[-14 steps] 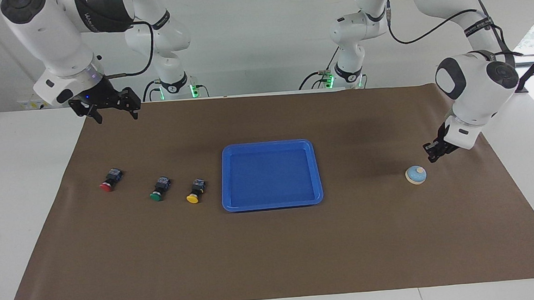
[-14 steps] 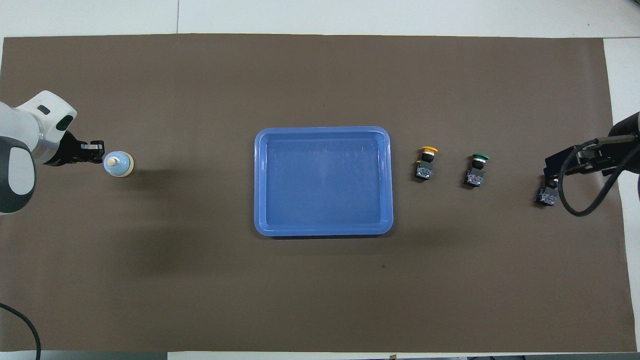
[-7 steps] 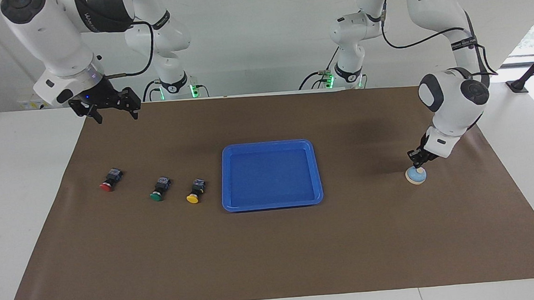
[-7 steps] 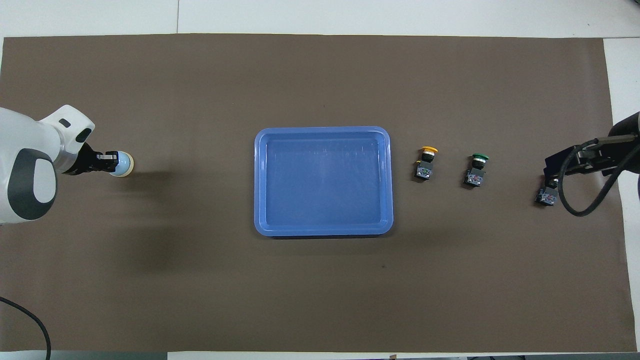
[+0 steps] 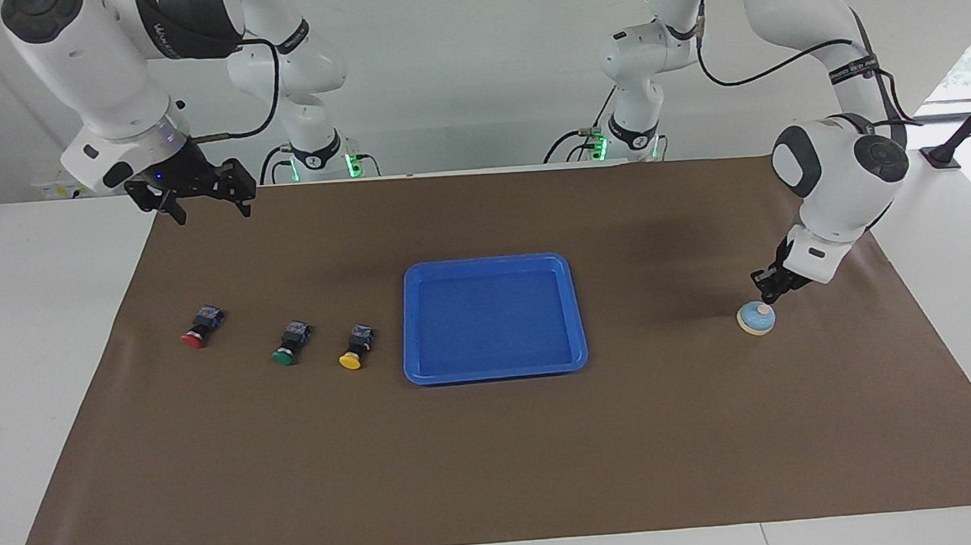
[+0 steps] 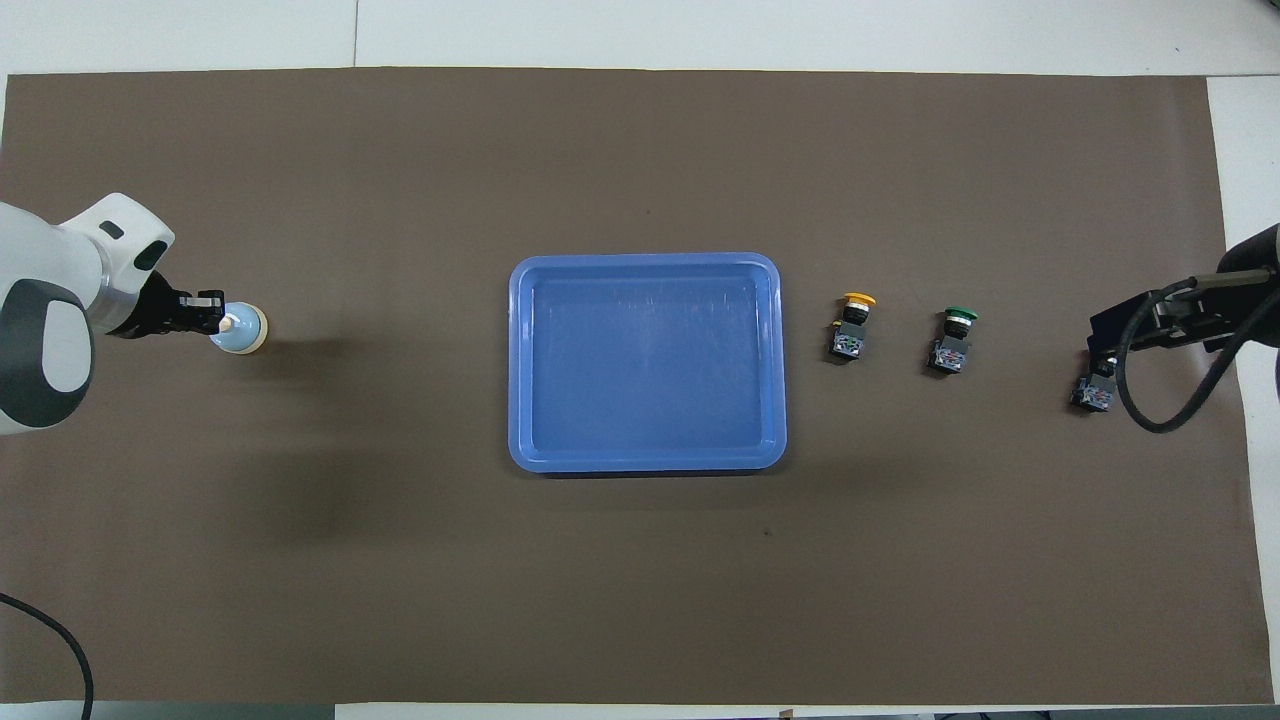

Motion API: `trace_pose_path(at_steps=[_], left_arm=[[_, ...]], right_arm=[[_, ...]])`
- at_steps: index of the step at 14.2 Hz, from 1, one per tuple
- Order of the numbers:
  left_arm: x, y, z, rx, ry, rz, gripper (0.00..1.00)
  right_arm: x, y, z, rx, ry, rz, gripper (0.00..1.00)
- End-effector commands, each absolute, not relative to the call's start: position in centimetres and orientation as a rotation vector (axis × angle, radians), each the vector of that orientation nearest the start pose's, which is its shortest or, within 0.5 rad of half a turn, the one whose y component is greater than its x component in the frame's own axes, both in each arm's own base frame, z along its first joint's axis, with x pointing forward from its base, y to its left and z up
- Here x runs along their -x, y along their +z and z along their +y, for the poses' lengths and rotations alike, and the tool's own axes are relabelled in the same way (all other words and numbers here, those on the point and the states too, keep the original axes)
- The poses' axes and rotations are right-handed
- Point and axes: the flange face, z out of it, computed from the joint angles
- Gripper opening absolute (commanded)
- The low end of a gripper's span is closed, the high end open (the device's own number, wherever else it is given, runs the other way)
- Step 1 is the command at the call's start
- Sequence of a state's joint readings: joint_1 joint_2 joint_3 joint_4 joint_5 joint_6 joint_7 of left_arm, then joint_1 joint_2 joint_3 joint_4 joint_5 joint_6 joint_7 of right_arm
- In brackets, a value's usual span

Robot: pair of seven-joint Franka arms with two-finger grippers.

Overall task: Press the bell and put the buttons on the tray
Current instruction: 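Press down on the bell top with the left gripper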

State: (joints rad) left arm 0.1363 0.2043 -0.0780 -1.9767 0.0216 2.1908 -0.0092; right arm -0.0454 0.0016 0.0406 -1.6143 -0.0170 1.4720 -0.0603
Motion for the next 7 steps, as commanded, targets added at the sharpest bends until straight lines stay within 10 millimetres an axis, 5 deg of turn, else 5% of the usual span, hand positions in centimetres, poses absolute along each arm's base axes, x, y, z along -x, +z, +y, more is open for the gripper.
trace_pose_path(at_steps=[1,5,7], left_arm=[[-59.4,36.4,3.8,3.139,-0.03,-0.068,0.0],[-59.4,31.8,3.5,3.146,-0.016,-0.058,0.0],[-59.4,31.4,3.6,3.147,0.027,-0.061,0.0]], right_arm=[[-53.9,59.7,-0.7,3.138,0.227,-0.108,1.0],[-53.9,59.7,-0.7,3.138,0.227,-0.108,1.0],[-53.9,59.8,-0.7,3.138,0.225,-0.108,1.0]])
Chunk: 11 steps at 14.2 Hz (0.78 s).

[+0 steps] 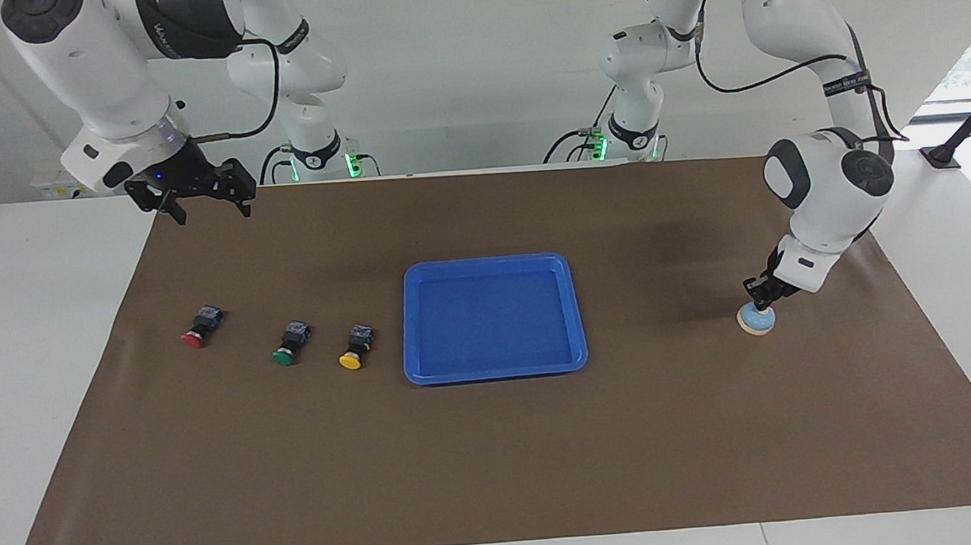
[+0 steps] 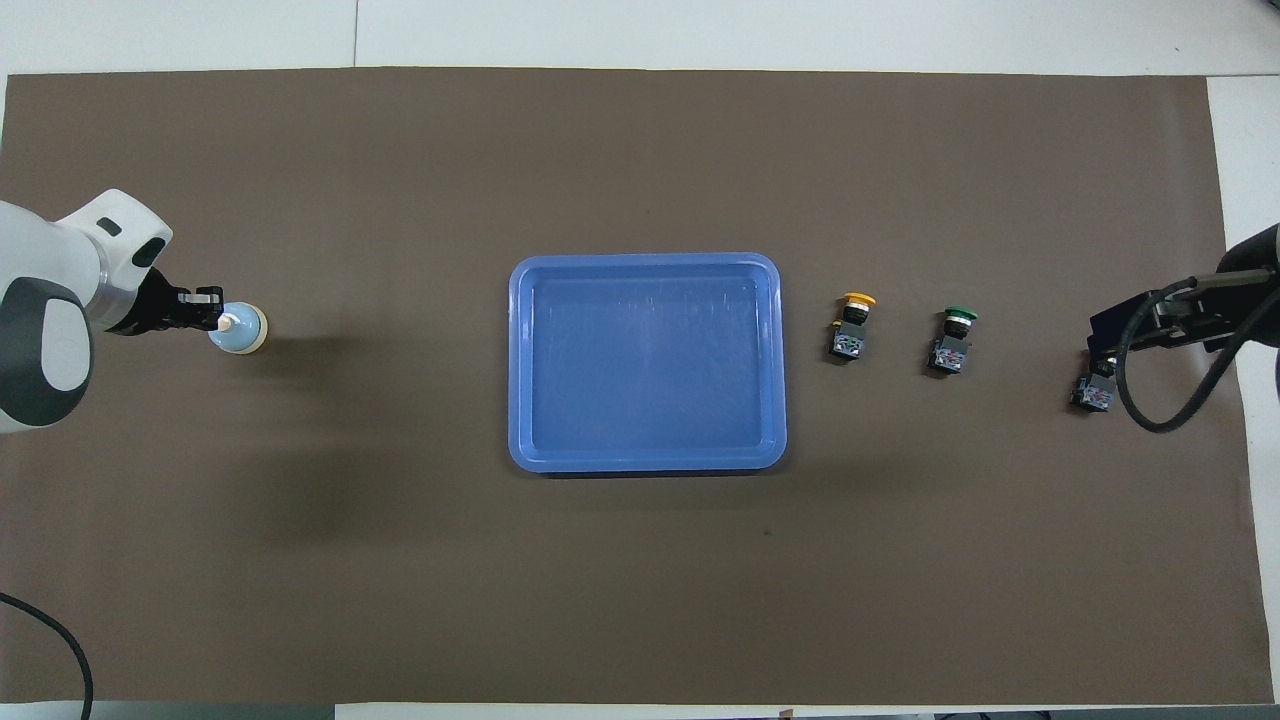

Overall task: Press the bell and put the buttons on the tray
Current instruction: 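Press down on the bell top with the left gripper, then lift the left gripper off the bell and draw it back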

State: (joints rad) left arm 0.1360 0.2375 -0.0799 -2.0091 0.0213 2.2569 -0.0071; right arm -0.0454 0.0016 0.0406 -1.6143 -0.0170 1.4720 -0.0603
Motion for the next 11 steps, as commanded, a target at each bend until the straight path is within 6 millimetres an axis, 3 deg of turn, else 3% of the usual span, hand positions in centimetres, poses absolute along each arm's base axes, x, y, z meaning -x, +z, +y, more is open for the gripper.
trace_pose_path(at_steps=[1,3,5,10,11], left_arm=[[-59.8,32.3,3.5,3.147,0.066,-0.059,0.0],[-60.6,35.7,3.1,3.146,0.104,-0.052,0.0],[-60.6,40.5,0.8,3.143,0.114,-0.012,0.0],[-57.6,49.1,0.1,3.127,0.165,0.007,0.0],[-56.8,50.7,0.0,3.124,0.163,0.009,0.28]], right_arm=[[-53.9,59.7,-0.7,3.137,0.227,-0.11,1.0],[-53.9,59.7,-0.7,3.137,0.227,-0.11,1.0],[-53.9,59.7,-0.7,3.138,0.227,-0.108,1.0],[-53.9,59.7,-0.7,3.137,0.227,-0.11,1.0],[-53.9,59.7,-0.7,3.138,0.227,-0.108,1.0]])
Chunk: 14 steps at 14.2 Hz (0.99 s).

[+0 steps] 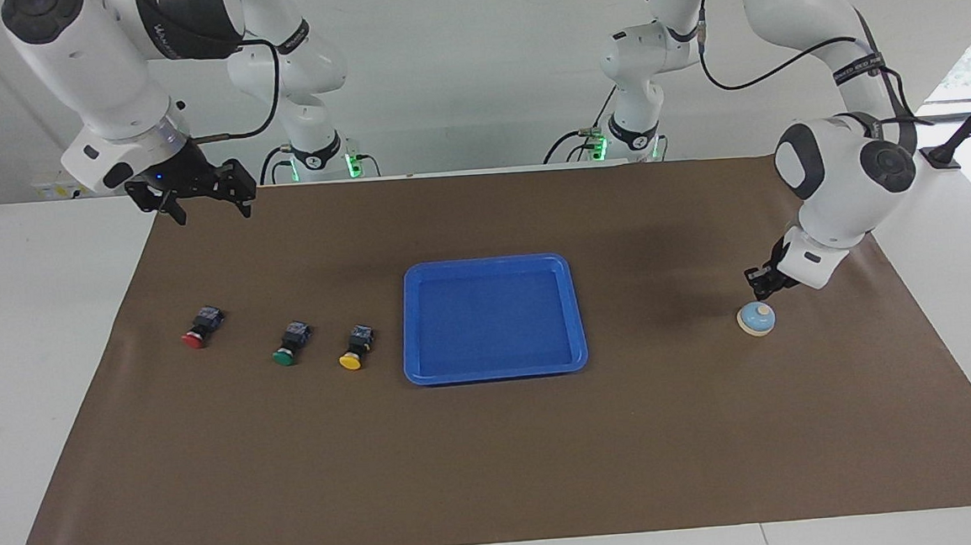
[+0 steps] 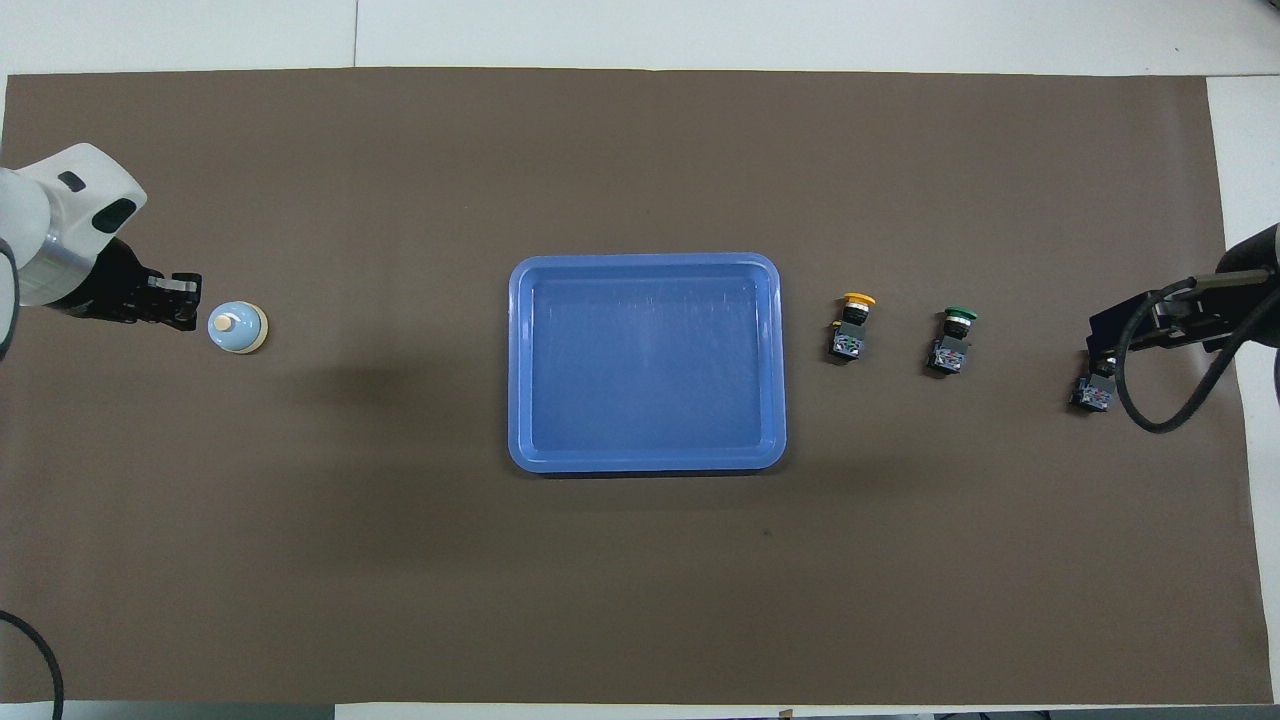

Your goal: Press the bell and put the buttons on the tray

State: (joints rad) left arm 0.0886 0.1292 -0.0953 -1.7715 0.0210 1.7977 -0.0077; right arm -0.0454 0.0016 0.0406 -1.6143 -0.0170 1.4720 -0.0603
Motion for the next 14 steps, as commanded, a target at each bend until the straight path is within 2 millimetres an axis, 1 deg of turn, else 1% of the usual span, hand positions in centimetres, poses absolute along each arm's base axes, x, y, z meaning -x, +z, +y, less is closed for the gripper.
trace_pose_path(at_steps=[1,2,5,6,7,9,10,11,12,13,14], left_arm=[[-55.7,51.9,-0.1,3.119,0.186,0.008,0.75],[-54.7,52.7,-0.5,3.114,0.227,0.014,1.0],[-53.2,54.2,-0.9,3.107,0.284,0.023,1.0],[-53.2,54.5,-1.5,3.106,0.267,0.037,1.0],[-53.4,54.4,-2.3,3.107,0.25,0.059,1.0],[-53.9,54.3,-2.1,3.112,0.227,0.057,1.0],[-54.2,54.8,-2.1,3.112,0.219,0.057,1.0],[-55.1,55.1,-2.1,3.117,0.21,0.057,1.0],[-55.6,55.6,-2.3,3.118,0.201,0.062,1.0],[-55.8,56.2,-2.3,3.121,0.198,0.064,1.0],[-55.8,56.3,-2.3,3.12,0.212,0.064,1.0]], right_arm=[[-53.9,59.7,-0.7,3.138,0.227,-0.108,1.0],[-53.9,59.7,-0.7,3.138,0.227,-0.108,1.0],[-53.9,59.7,-0.7,3.138,0.227,-0.108,1.0],[-53.9,59.7,-0.8,3.138,0.227,-0.105,1.0],[-53.9,59.7,-0.7,3.138,0.227,-0.108,1.0],[-53.9,59.7,-0.7,3.137,0.227,-0.11,1.0],[-53.9,59.7,-0.7,3.137,0.227,-0.11,1.0],[-53.9,59.7,-0.7,3.138,0.227,-0.108,1.0],[-53.9,59.7,-0.7,3.138,0.227,-0.108,1.0],[-53.9,59.7,-0.7,3.138,0.227,-0.108,1.0],[-53.9,59.7,-0.8,3.138,0.227,-0.105,1.0]])
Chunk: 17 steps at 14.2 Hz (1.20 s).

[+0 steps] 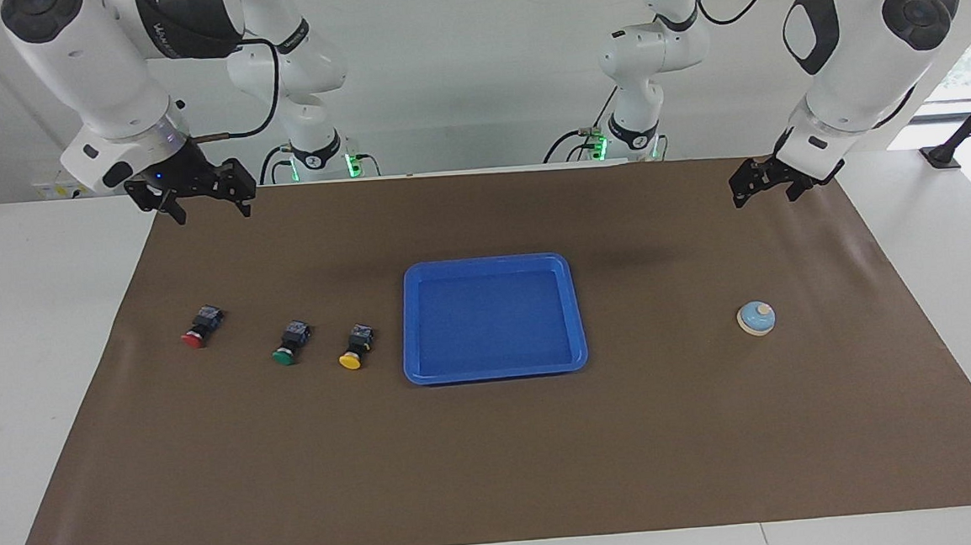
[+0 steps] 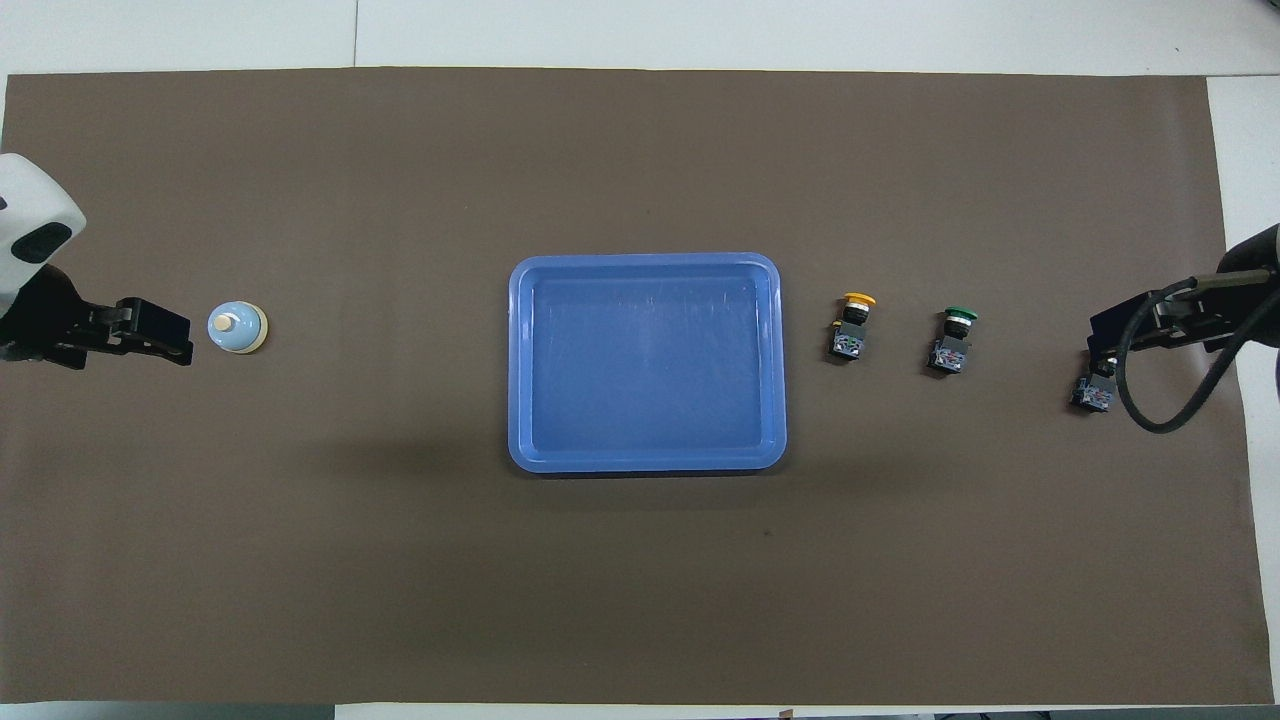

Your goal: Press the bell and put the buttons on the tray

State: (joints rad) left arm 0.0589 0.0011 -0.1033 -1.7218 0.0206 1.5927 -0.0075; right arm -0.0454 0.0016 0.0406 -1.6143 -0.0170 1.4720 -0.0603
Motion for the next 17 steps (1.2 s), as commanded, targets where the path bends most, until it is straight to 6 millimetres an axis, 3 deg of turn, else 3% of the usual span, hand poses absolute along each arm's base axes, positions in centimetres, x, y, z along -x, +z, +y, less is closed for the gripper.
trace_pose_path(at_steps=[1,17], left_arm=[[-55.7,56.3,-2.3,3.111,0.219,0.064,1.0],[-55.4,57.8,-3.2,3.113,0.132,0.086,1.0]], right_arm=[[-53.9,59.7,-0.8,3.138,0.227,-0.105,1.0],[-53.7,59.7,0.0,3.135,0.251,-0.129,1.0]])
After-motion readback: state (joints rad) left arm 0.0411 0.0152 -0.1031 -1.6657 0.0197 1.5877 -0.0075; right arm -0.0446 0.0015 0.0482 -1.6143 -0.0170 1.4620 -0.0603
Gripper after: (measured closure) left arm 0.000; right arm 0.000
